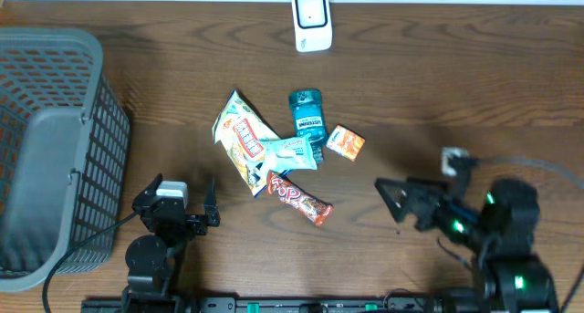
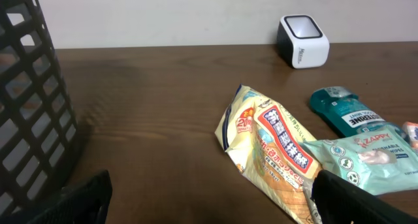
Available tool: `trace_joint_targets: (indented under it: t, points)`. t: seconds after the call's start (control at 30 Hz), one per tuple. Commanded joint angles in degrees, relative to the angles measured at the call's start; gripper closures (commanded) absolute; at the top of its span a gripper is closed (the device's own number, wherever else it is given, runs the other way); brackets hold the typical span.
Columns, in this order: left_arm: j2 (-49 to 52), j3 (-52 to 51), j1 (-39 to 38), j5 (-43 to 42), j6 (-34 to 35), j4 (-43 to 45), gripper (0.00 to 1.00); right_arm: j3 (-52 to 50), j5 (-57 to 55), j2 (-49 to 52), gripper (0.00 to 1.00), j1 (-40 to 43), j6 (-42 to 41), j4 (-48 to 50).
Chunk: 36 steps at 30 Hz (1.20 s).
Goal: Scan the item barcode
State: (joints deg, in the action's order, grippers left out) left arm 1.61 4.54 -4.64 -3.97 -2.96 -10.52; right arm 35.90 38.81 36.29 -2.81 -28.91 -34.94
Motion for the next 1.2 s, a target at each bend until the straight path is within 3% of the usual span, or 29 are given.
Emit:
trace_joint_targets:
  t: [0.0,0.17,0.37,0.5,0.63,0.77,1.03,1.17]
  points:
    - [0.13,-0.79,0.24,-0.55,0.28,-1.68,0.02,7.67,-13.42,10.38,0.01,-9.57,5.44,-2.14]
    - [0.13,-0.79,0.24,-0.55,0.28,-1.68,0.02,15.89,-36.26,27.39,0.01,-29.2,4.31,-6.54]
    - [0.13,-0.79,0.24,-0.55,0.28,-1.68,0.02,17.33,-38.99,42.88,0.01,-43.87,7.63,3.74]
    - [0.13,-0.79,0.24,-0.55,0.28,-1.68,0.02,17.33,-41.33,50.25,0.01,-47.08,9.84,10.49]
    - [0.13,-0.79,0.24,-0.52,0.28,-1.68,0.02,17.33,-42.36,54.77,0.1,-47.67,11.39,13.35]
    - [0.13,-0.79,0.24,-0.55,0.28,-1.68,0.02,17.33,-42.36,55.58,0.13,-47.67,11.41,12.41]
    - [0.13,-0.79,0.24,-0.55,0.28,-1.68,0.02,17.18,-42.34,56.76,0.1,-47.91,13.77,7.06]
    - [0.13,-0.79,0.24,-0.55,0.28,-1.68,0.02,17.11,-41.64,60.41,0.17,-47.91,13.73,6.6]
